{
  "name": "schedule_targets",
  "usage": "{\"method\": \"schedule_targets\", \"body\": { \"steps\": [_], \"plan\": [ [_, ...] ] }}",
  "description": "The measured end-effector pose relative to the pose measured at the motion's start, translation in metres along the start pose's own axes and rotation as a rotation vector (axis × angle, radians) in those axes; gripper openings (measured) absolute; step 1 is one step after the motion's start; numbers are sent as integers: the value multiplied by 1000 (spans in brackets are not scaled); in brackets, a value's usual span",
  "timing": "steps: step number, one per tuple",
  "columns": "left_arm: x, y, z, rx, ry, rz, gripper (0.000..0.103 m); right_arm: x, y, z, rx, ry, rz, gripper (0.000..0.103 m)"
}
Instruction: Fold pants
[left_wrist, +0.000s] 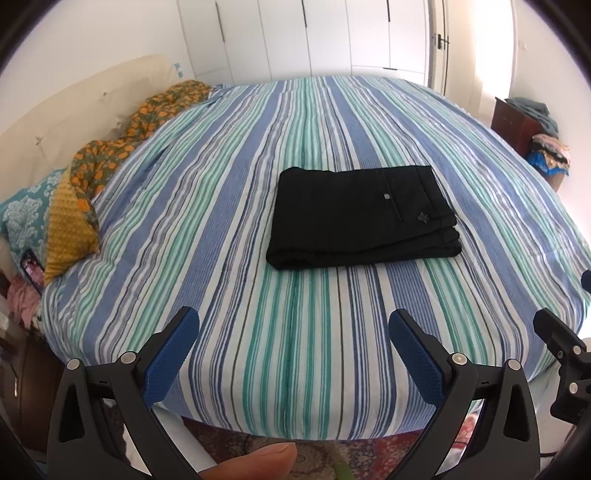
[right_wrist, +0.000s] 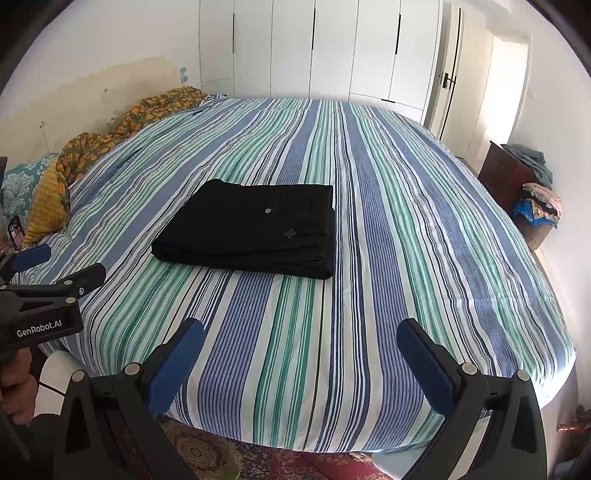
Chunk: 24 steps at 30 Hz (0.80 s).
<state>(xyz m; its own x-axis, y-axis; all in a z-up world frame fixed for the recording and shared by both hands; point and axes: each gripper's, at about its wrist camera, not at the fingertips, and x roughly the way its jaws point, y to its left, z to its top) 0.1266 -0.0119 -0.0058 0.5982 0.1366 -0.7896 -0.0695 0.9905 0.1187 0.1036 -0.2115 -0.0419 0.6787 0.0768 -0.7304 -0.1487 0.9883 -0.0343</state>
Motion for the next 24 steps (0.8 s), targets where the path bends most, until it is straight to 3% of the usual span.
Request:
{"method": "schedule_targets", "body": {
  "steps": [9, 24],
  "plan": [
    [0, 0, -6, 11, 55, -24, 102, 1, 1, 0, -5, -5, -13, 103],
    [1, 12, -12, -19, 79, -26, 102, 4, 8, -2, -20, 12, -10, 103]
  ]
}}
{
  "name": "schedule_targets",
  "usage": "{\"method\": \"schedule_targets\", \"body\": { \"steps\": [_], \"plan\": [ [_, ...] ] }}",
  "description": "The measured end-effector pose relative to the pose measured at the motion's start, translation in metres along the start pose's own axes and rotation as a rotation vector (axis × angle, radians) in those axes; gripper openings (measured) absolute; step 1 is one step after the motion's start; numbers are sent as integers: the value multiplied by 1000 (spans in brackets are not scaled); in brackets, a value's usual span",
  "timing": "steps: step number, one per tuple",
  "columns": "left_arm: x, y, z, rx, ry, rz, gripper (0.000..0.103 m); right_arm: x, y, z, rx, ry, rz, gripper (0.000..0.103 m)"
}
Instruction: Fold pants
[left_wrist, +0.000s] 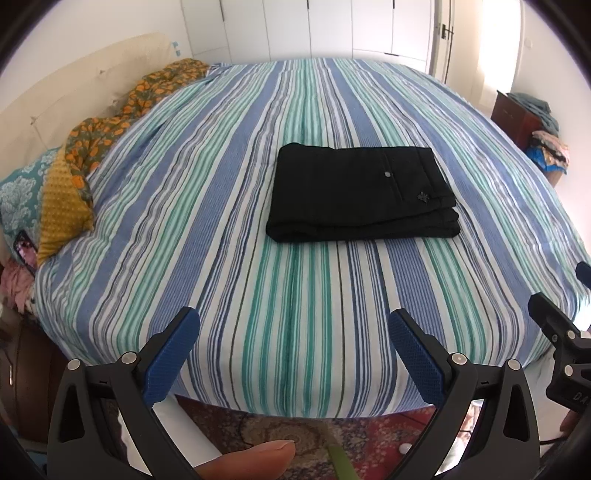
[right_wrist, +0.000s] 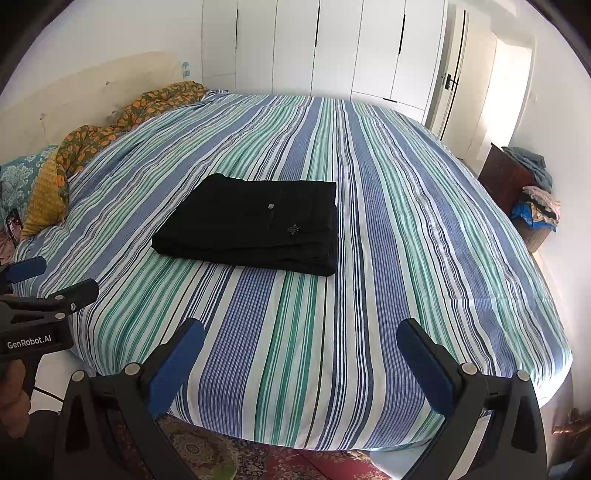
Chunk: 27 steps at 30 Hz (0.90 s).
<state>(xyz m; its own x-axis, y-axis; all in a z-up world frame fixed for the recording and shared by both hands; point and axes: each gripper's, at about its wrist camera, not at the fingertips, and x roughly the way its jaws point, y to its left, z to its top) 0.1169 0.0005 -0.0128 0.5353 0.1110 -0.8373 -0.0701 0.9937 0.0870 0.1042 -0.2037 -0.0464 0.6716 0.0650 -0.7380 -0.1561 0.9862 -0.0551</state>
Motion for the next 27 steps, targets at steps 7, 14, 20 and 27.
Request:
{"method": "schedule_targets", "body": {
  "steps": [7, 14, 20, 27],
  "plan": [
    [-5, -3, 1, 22, -23, 8, 102, 1, -1, -1, 5, 5, -2, 103],
    [1, 0, -1, 7, 6, -10, 102, 2, -1, -3, 8, 12, -2, 103],
    [0, 4, -1, -2, 7, -16, 102, 3, 1, -4, 6, 20, 4, 103],
    [1, 3, -1, -2, 14, -23, 102, 3, 2, -4, 7, 17, 3, 103]
  ]
}}
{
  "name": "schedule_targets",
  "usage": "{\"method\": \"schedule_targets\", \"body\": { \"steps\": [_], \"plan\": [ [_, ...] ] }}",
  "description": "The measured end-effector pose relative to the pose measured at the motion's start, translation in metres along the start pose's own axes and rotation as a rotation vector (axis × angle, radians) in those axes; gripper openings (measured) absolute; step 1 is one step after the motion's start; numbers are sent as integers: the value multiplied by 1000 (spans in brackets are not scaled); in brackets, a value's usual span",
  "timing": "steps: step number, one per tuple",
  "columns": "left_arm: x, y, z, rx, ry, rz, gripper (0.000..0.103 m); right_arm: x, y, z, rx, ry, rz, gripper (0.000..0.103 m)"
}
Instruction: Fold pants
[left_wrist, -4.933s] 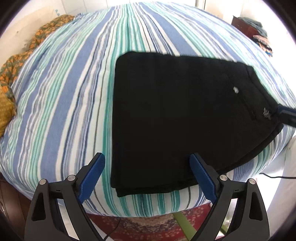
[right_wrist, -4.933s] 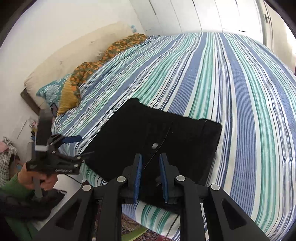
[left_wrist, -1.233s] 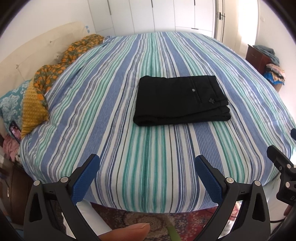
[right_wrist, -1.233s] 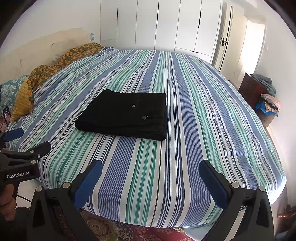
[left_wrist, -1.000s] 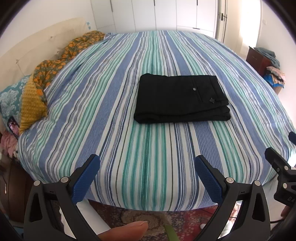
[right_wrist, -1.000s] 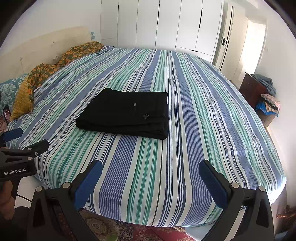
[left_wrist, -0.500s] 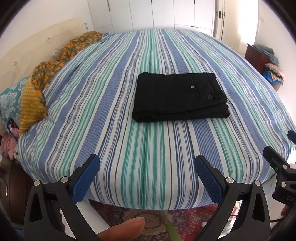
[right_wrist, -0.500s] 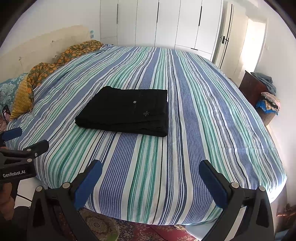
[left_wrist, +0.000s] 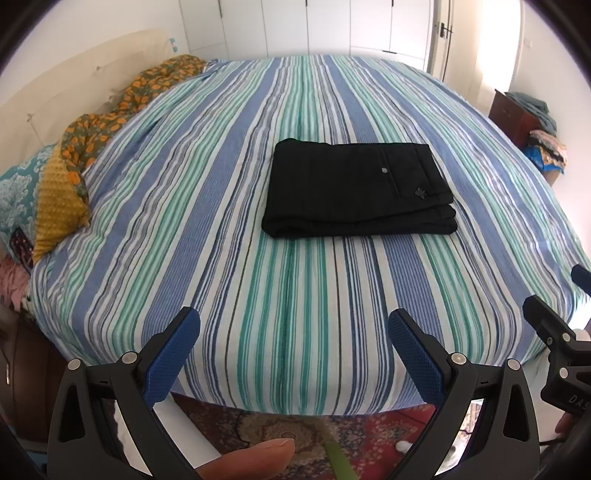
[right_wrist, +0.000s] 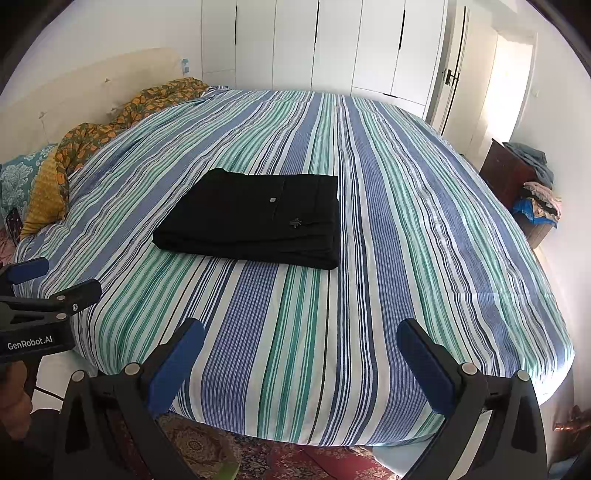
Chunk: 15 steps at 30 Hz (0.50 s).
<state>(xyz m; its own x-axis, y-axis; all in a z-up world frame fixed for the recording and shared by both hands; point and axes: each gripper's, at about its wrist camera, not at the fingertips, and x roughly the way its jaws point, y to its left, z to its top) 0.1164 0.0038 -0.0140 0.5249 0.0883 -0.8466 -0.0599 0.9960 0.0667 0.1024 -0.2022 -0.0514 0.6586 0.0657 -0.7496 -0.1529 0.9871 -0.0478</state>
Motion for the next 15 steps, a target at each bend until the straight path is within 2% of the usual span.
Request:
{"method": "schedule_targets", "body": {
  "steps": [15],
  "plan": [
    [3, 2, -1, -6, 11, -9, 102, 0, 0, 0, 6, 4, 2, 103]
  ]
}}
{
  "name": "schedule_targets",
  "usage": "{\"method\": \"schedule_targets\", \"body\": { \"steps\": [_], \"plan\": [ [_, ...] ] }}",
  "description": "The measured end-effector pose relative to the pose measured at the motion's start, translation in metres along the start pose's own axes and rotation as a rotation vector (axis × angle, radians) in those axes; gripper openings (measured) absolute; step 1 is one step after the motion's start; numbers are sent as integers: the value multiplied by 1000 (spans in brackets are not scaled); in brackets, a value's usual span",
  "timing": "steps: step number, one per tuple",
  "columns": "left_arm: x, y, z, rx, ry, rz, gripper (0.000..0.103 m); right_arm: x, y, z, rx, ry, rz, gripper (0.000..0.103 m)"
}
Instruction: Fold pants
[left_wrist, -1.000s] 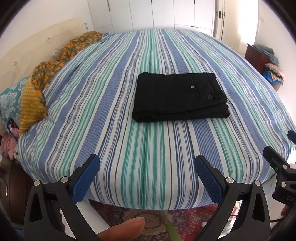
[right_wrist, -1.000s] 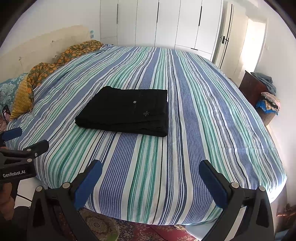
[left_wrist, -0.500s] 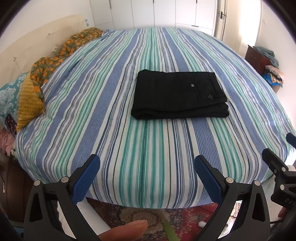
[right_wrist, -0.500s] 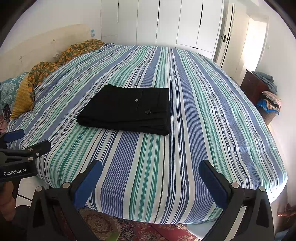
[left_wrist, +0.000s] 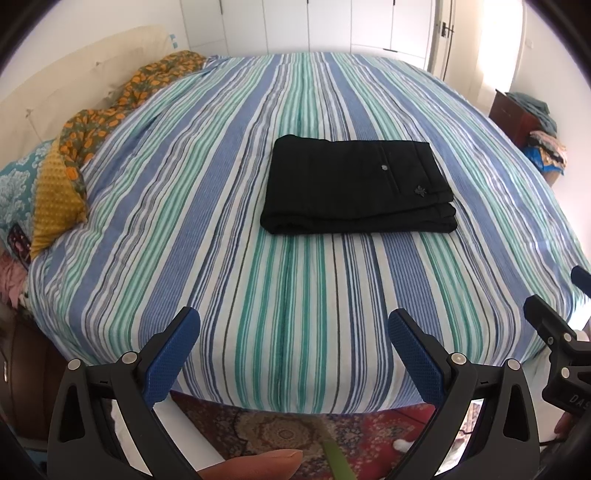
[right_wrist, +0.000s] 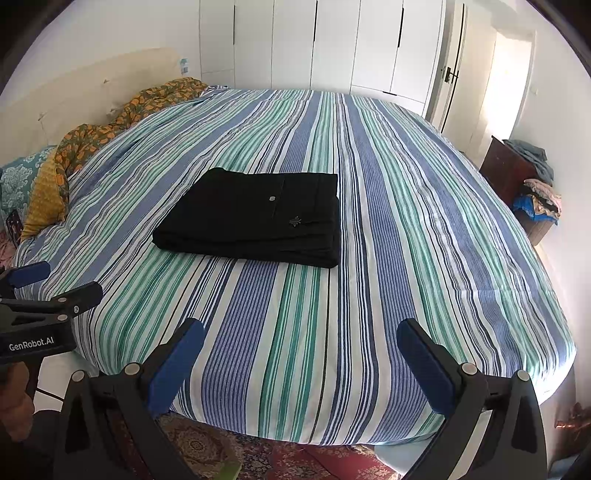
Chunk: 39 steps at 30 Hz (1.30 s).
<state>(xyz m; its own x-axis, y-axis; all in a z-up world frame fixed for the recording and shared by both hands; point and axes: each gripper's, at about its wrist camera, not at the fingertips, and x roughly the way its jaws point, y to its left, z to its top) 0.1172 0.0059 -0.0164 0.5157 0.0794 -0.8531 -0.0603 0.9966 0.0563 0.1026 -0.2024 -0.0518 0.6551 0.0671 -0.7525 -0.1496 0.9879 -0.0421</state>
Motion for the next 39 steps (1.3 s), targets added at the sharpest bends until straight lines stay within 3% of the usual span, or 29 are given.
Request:
{"method": "schedule_targets", "body": {
  "steps": [39],
  "plan": [
    [5, -3, -2, -9, 11, -4, 102, -3, 0, 0, 14, -2, 2, 103]
  ]
}}
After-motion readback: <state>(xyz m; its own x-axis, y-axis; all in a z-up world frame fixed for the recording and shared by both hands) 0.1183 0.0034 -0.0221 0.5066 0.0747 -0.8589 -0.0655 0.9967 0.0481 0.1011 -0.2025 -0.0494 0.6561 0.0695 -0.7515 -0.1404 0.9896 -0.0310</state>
